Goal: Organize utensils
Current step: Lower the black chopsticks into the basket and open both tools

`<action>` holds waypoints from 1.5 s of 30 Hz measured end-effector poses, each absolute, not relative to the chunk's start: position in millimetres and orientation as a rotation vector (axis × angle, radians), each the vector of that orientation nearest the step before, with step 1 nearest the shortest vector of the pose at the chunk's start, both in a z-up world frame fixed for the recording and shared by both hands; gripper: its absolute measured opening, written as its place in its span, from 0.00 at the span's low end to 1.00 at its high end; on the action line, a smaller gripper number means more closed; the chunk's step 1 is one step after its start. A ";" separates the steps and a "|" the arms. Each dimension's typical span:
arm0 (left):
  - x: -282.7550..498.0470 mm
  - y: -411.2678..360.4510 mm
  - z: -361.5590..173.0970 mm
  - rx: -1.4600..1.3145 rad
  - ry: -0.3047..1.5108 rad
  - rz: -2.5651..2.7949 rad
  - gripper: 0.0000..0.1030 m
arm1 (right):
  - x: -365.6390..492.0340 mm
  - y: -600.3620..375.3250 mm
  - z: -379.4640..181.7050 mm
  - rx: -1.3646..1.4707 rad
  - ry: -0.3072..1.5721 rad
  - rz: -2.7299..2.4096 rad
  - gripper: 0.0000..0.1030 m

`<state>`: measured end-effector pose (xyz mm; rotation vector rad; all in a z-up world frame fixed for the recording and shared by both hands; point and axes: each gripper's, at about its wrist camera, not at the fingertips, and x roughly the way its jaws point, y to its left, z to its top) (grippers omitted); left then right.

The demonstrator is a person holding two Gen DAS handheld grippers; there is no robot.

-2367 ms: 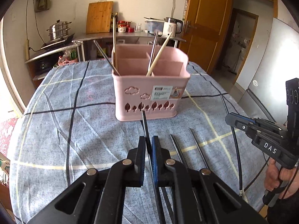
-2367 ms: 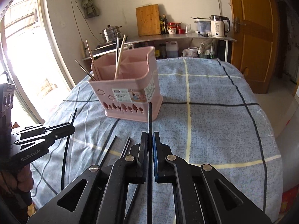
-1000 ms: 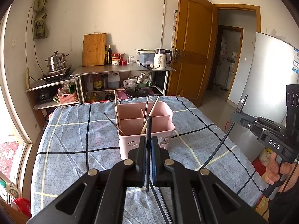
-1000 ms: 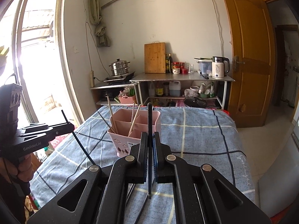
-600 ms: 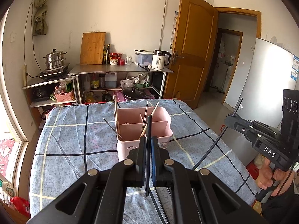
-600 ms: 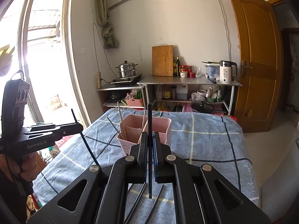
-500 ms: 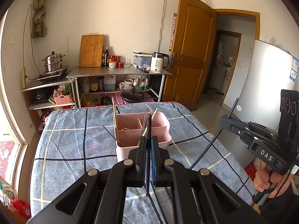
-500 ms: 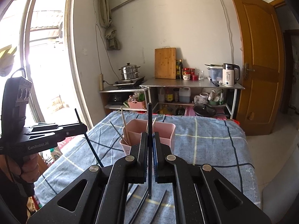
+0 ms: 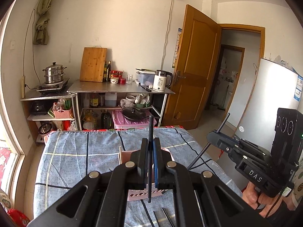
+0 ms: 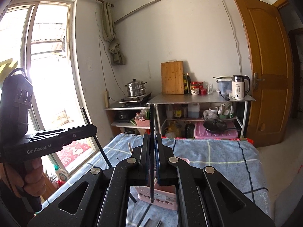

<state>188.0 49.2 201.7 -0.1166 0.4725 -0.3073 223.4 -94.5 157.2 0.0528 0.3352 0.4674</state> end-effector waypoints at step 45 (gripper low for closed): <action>233.7 59.6 129.9 -0.117 0.551 -0.213 0.27 | 272.8 -84.2 105.8 0.034 0.491 0.457 0.11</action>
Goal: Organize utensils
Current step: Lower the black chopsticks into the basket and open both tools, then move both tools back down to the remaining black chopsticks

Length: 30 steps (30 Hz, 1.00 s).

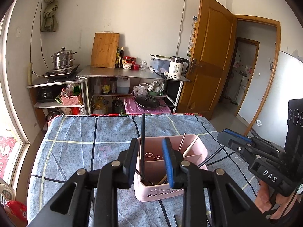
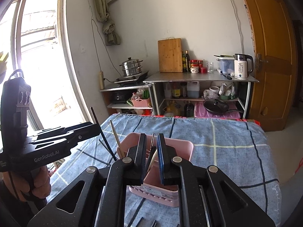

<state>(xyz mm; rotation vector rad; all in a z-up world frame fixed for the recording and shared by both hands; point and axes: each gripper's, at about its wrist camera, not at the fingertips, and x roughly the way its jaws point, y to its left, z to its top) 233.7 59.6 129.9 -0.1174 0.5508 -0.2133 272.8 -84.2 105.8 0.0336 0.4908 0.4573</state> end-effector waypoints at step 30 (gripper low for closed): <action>98.4 13.2 70.0 -0.037 0.518 -0.249 0.35 | 154.0 -127.3 59.2 0.003 0.494 0.421 0.16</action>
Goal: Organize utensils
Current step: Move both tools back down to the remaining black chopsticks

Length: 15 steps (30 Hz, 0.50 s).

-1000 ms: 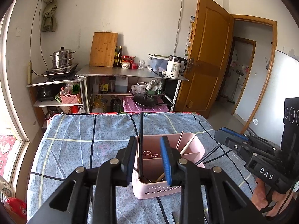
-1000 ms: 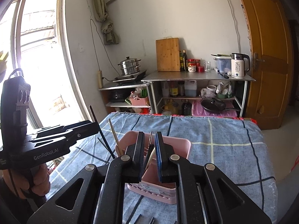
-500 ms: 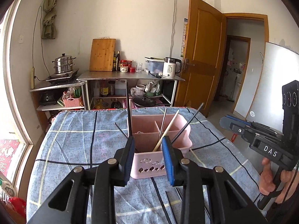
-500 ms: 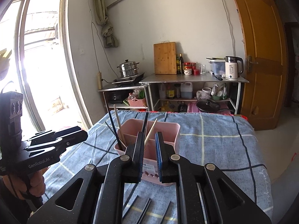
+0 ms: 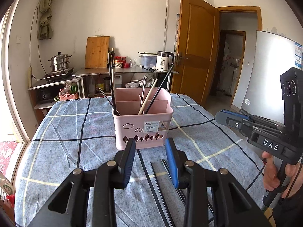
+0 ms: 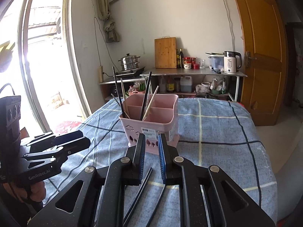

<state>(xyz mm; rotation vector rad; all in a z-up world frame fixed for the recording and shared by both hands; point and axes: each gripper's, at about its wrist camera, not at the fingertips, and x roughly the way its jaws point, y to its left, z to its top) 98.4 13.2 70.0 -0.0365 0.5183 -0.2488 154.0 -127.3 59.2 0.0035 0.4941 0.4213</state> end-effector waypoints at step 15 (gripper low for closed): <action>79.1 17.5 24.5 -0.076 0.618 -0.241 0.50 | 132.0 -153.9 21.2 0.056 0.553 0.372 0.19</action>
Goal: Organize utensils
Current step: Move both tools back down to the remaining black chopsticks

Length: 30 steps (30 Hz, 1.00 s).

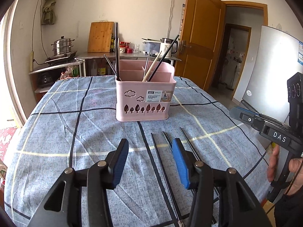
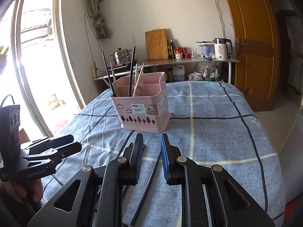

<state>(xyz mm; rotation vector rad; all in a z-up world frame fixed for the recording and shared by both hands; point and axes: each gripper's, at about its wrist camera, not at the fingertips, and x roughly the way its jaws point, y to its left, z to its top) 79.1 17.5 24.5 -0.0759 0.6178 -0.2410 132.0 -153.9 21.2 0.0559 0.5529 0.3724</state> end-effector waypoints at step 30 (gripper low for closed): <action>112.3 -3.5 -23.2 -0.065 0.827 -0.252 0.52 | 153.2 -138.5 -24.7 0.046 0.744 0.398 0.19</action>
